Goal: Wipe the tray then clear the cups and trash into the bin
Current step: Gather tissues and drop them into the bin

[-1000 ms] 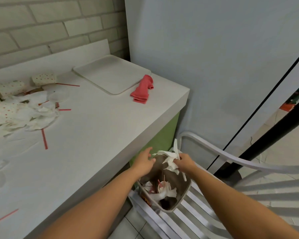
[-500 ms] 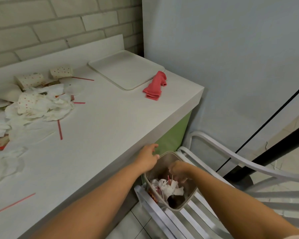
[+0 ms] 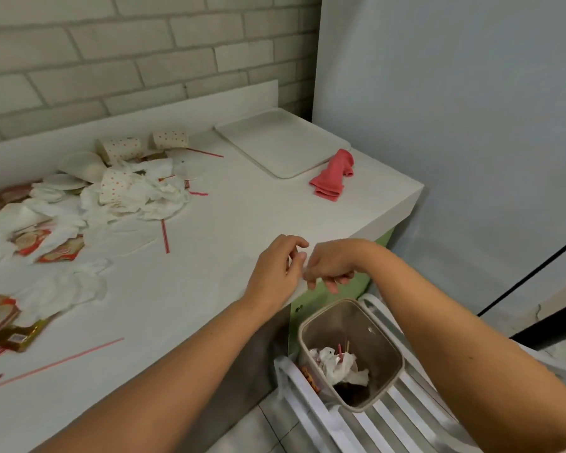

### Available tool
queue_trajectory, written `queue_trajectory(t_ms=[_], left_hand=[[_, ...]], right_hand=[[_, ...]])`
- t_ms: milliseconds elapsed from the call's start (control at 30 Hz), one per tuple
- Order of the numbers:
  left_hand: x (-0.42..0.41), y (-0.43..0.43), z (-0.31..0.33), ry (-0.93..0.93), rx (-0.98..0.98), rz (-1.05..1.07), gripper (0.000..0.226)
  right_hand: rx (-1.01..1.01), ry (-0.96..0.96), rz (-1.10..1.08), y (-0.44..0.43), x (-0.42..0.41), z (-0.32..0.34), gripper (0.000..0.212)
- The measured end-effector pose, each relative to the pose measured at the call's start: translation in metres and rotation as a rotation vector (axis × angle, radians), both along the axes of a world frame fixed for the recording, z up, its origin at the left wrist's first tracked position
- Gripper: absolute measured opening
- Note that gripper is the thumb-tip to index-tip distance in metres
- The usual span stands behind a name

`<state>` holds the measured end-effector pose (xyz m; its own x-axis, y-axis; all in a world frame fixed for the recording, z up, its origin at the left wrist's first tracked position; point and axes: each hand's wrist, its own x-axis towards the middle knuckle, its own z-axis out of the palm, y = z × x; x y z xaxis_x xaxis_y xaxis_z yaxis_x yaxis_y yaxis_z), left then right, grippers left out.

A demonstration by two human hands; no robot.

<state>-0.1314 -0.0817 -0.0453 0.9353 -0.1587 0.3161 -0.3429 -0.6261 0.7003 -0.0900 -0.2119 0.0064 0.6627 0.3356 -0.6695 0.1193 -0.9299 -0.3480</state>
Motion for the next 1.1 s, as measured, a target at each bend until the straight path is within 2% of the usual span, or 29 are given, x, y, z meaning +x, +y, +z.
queue_trajectory(t_ms=[133, 367, 700, 800, 867, 1000, 1100], left_hand=[[-0.007, 0.055, 0.008, -0.025, 0.032, 0.158, 0.023], [-0.034, 0.171, 0.001, 0.1, 0.197, 0.423, 0.022], [-0.097, 0.294, 0.01, 0.271, 0.321, 0.634, 0.02], [-0.113, 0.328, 0.012, 0.357, 0.304, 0.733, 0.017], [-0.122, 0.348, 0.012, 0.427, 0.367, 0.779, 0.015], [-0.13, 0.362, 0.009, 0.508, 0.434, 0.794, 0.024], [-0.127, 0.36, 0.008, 0.517, 0.518, 0.767, 0.024]], right_hand=[[0.147, -0.194, 0.079, 0.047, -0.003, 0.012, 0.027], [0.313, -0.351, 0.267, 0.143, -0.015, 0.003, 0.027], [0.365, -0.398, 0.536, 0.269, -0.057, -0.021, 0.025], [0.377, -0.41, 0.592, 0.29, -0.066, -0.026, 0.025], [0.388, -0.401, 0.638, 0.303, -0.072, -0.028, 0.026], [0.36, -0.415, 0.693, 0.317, -0.078, -0.035, 0.029], [0.323, -0.417, 0.701, 0.323, -0.079, -0.036, 0.023]])
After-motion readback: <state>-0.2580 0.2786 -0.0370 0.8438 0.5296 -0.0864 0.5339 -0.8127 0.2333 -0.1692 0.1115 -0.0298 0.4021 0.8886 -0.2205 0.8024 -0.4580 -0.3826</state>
